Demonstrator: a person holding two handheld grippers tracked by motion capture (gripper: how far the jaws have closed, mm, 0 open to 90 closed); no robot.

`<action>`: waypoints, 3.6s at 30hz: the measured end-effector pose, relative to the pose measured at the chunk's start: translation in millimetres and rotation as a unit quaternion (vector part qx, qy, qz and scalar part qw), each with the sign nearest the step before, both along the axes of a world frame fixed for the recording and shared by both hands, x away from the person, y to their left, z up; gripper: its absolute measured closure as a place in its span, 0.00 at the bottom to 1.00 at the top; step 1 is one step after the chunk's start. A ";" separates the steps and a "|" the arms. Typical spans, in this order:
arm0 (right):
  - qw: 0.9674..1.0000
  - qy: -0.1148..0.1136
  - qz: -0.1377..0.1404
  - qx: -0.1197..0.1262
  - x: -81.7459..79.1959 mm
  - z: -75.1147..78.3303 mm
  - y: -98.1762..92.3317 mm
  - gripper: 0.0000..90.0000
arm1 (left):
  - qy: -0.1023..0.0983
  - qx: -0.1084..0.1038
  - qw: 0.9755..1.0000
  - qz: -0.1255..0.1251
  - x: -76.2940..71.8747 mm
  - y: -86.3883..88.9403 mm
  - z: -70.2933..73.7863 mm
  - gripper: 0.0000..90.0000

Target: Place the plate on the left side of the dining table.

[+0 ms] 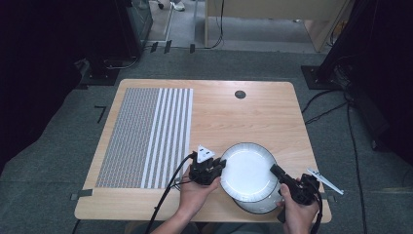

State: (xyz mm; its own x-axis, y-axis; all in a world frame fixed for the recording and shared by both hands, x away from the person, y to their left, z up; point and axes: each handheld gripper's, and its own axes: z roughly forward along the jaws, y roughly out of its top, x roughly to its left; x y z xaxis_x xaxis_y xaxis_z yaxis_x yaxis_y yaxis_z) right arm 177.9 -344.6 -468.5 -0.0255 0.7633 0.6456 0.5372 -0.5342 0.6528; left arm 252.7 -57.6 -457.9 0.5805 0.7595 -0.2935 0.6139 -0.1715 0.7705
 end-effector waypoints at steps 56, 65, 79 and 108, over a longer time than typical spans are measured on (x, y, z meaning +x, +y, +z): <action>0.996 -0.001 0.084 -0.004 72.0 16.5 129.7 0.95 | 0.005 -0.032 0.994 0.105 23.0 136.0 12.9 0.91; 0.995 -0.003 0.096 -0.012 81.6 19.3 149.7 0.95 | 0.004 -0.033 0.992 0.122 26.6 158.5 14.2 0.90; 0.993 -0.004 0.116 -0.015 100.2 26.1 183.5 0.95 | 0.000 -0.037 0.988 0.150 33.3 190.1 19.6 0.91; 0.988 0.016 0.150 -0.020 143.5 18.9 242.4 0.95 | 0.010 -0.037 0.979 0.200 55.6 242.9 13.7 0.91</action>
